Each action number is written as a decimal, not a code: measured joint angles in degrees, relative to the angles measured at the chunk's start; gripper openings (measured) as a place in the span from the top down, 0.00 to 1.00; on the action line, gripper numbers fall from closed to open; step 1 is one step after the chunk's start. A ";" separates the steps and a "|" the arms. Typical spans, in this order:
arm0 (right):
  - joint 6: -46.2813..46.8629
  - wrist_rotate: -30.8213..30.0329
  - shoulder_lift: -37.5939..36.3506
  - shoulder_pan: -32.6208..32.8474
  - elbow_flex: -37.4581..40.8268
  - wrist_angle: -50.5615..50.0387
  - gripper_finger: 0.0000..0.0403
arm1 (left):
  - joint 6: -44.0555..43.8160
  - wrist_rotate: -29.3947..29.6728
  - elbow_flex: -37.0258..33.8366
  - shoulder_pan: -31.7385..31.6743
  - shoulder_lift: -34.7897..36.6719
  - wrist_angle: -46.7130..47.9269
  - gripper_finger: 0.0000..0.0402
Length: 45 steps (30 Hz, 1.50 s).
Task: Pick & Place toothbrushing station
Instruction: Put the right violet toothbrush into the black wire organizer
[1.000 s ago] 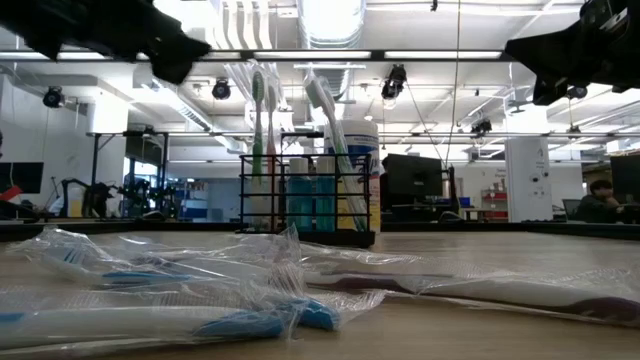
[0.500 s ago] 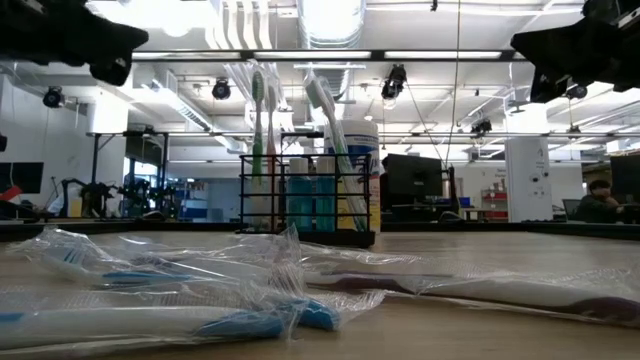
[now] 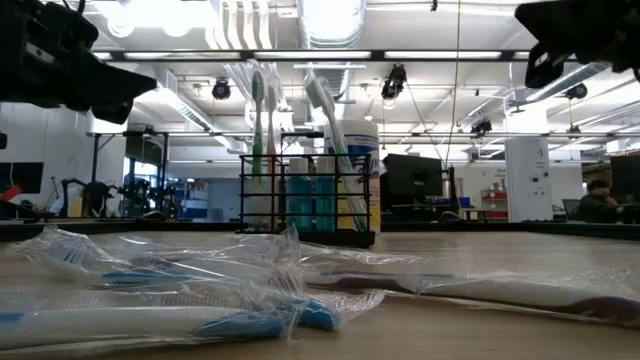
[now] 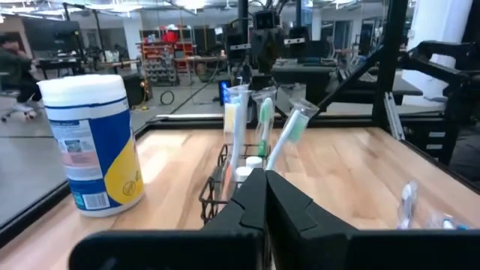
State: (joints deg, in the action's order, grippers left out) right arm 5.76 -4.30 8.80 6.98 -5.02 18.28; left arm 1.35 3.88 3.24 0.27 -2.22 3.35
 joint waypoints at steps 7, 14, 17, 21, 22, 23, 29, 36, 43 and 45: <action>-0.13 -9.66 18.84 2.73 -12.81 -5.34 0.97 | -0.59 -0.12 0.21 0.00 0.02 0.09 0.99; 7.33 -12.30 42.13 6.64 -34.87 -27.90 0.97 | -1.41 -1.80 0.79 0.00 0.02 0.09 0.98; 14.69 -12.26 51.86 7.89 -44.13 -40.27 0.95 | -1.41 -1.81 0.60 0.00 -0.04 0.08 0.98; 19.33 -7.76 63.88 9.49 -53.51 -47.93 0.86 | -1.41 -1.81 0.33 0.00 -0.11 0.20 0.98; 19.40 -5.80 66.60 9.95 -55.43 -47.93 0.83 | -1.41 -1.81 0.33 0.00 -0.13 0.17 0.98; 19.45 -4.19 69.41 10.49 -57.42 -47.68 0.80 | -1.41 -1.84 0.33 0.00 -0.13 0.19 0.98; 20.57 -3.00 85.14 14.03 -70.41 -48.60 0.57 | -1.00 -1.72 0.31 -0.02 -0.13 -0.07 0.98; 30.03 -2.80 99.61 16.03 -81.07 -57.30 0.40 | -4.27 -1.33 0.31 -0.02 -0.15 -0.32 0.98; 39.18 0.06 107.56 18.61 -85.89 -57.36 0.37 | -5.61 -1.11 0.78 -0.02 -0.15 -0.34 0.98; 41.73 0.05 109.34 19.45 -86.56 -57.46 0.37 | -6.62 -1.09 0.79 -0.02 -0.15 -0.34 0.98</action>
State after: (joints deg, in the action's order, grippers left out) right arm 47.49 -4.25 118.14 26.42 -91.57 -39.18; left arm -5.27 2.79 4.03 0.25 -2.37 3.01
